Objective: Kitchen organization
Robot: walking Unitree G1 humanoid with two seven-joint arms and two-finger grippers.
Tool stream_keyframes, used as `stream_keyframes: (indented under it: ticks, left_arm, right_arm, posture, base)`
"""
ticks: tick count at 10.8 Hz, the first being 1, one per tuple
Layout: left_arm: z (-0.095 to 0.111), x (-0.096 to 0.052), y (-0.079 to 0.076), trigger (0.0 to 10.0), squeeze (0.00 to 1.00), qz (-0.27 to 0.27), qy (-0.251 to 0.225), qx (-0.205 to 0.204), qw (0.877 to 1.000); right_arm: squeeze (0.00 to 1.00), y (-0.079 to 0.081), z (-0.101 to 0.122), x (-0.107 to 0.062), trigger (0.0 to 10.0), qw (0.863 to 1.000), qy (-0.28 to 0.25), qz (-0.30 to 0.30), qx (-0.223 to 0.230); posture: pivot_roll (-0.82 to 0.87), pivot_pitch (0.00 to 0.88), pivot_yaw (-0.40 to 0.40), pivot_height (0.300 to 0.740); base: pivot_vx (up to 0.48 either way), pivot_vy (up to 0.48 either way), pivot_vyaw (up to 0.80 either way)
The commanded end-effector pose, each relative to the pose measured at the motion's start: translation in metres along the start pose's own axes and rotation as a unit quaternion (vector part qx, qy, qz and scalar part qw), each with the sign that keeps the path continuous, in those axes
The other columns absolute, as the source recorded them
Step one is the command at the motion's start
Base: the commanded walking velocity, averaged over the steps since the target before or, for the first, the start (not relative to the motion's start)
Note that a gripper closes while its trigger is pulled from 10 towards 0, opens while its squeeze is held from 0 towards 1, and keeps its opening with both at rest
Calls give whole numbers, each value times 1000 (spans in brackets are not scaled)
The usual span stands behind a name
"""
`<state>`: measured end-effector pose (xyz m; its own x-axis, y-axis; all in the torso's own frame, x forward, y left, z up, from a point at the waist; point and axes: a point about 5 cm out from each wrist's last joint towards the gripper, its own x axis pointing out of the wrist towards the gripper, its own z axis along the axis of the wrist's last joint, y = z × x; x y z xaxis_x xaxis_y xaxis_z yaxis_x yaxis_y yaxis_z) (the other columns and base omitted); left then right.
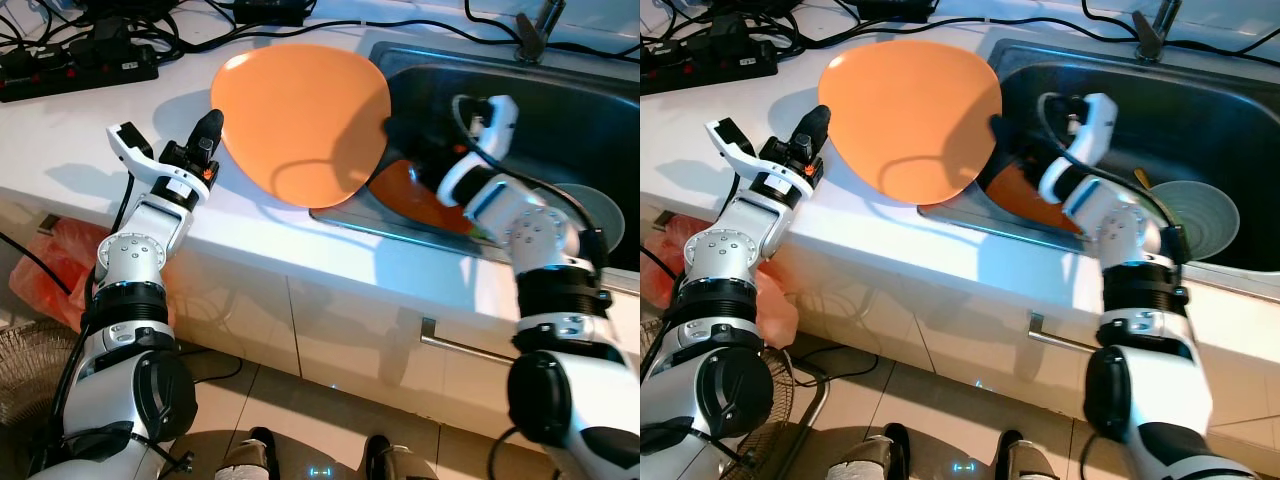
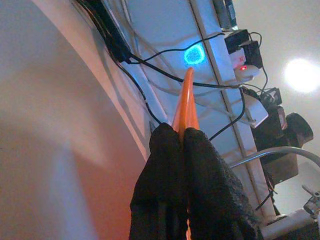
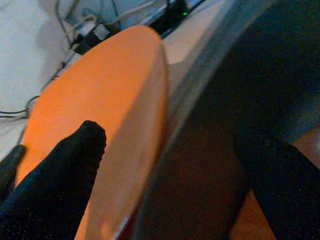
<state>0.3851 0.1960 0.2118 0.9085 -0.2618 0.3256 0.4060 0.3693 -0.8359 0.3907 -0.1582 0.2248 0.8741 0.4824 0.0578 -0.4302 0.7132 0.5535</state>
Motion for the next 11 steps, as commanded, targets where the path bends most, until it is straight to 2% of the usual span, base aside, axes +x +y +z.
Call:
stream_keyframes:
  ticks: [1,3,5,8,9,10,11]
  left_arm:
    - [-22,-20,33,0,0,80,31,-35,996]
    - [-22,-19,32,0,0,79,32,-35,996]
    - [-21,-20,32,0,0,79,32,-35,996]
    - [-22,-21,31,0,0,78,35,-35,996]
    - [-22,-22,31,0,0,80,36,-35,996]
    - [-21,-22,31,0,0,80,36,-34,996]
    - [-21,-22,31,0,0,79,37,-35,996]
  right_arm:
    - [0,0,-1,2,10000,1000,7,-7,-8]
    - [0,1,-10,6,10000,1000,15,1,9]
    - [0,10,-29,15,10000,998,39,38,42]
    - [0,25,-43,27,10000,993,45,86,69]
    - [0,31,-46,30,6275,991,49,103,70]
    - [0,34,-47,32,0,989,49,115,74]
    - [0,36,-47,33,0,989,48,120,73]
  posture:
    - [68,247,3,740]
    - [69,246,2,740]
    - [73,256,1,740]
    - [88,266,2,740]
    - [90,267,2,740]
    - [92,268,2,740]
    - [92,266,2,740]
  base:
    - [0,0,0]
    - [0,0,0]
    - [0,0,0]
    - [0,0,0]
    - [0,0,0]
    - [0,0,0]
    - [0,0,0]
